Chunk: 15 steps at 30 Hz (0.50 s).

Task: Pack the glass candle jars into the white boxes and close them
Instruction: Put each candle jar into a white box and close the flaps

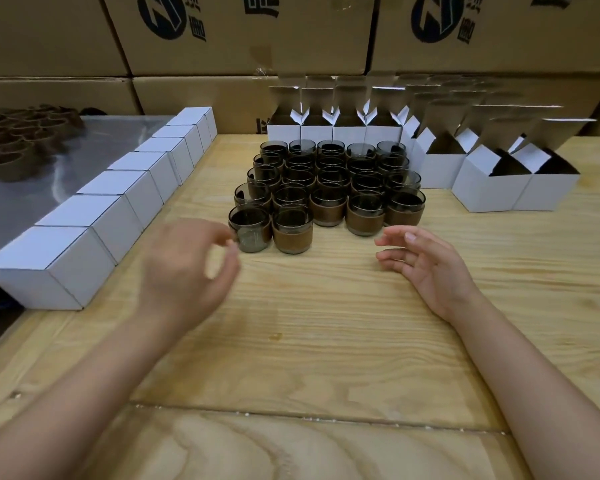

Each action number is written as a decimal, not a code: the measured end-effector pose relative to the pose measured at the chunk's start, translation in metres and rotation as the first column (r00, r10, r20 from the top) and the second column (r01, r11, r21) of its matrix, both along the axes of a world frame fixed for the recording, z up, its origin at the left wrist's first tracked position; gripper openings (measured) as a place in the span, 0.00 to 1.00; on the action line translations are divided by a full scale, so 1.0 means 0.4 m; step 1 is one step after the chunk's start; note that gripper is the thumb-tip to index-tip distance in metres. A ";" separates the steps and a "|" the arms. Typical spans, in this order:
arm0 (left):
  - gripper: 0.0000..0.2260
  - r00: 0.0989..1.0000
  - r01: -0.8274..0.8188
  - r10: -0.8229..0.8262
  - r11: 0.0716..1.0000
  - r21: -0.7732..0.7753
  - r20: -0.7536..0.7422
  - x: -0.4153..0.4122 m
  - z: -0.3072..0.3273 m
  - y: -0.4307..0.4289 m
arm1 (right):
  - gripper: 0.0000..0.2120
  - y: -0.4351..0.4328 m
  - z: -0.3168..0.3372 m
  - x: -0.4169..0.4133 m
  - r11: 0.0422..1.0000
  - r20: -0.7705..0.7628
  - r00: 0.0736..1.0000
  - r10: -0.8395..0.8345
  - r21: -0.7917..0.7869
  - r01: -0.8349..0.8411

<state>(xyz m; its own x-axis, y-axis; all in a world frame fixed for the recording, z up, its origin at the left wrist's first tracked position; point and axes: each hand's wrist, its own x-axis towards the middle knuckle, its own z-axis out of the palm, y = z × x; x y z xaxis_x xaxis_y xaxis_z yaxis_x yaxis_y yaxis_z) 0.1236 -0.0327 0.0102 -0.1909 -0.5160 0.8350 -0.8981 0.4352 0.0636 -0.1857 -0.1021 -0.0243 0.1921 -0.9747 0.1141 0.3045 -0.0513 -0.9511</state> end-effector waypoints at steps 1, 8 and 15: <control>0.10 0.995 0.094 -0.093 0.995 0.032 -0.026 -0.066 -0.004 -0.014 | 0.15 0.000 0.001 -0.001 1.000 0.004 1.000 -0.004 0.006 0.004; 0.02 0.959 0.210 -0.092 0.866 0.454 -0.269 -0.303 -0.079 -0.091 | 0.10 0.003 0.003 0.001 0.999 0.018 1.000 -0.026 0.040 0.025; 0.05 0.952 0.236 -0.045 0.736 0.634 -0.302 -0.289 -0.108 -0.135 | 0.13 -0.020 0.024 -0.014 0.742 -0.100 0.737 -0.669 -0.154 0.652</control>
<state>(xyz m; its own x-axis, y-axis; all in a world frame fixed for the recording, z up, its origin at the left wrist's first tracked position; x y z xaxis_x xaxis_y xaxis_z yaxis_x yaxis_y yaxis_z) 0.0079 -0.0869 -0.0329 -0.1412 -0.9353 0.3246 -0.7401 0.3175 0.5929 -0.1913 -0.1101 -0.0146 -0.4743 -0.8460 0.2435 0.0224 -0.2881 -0.9573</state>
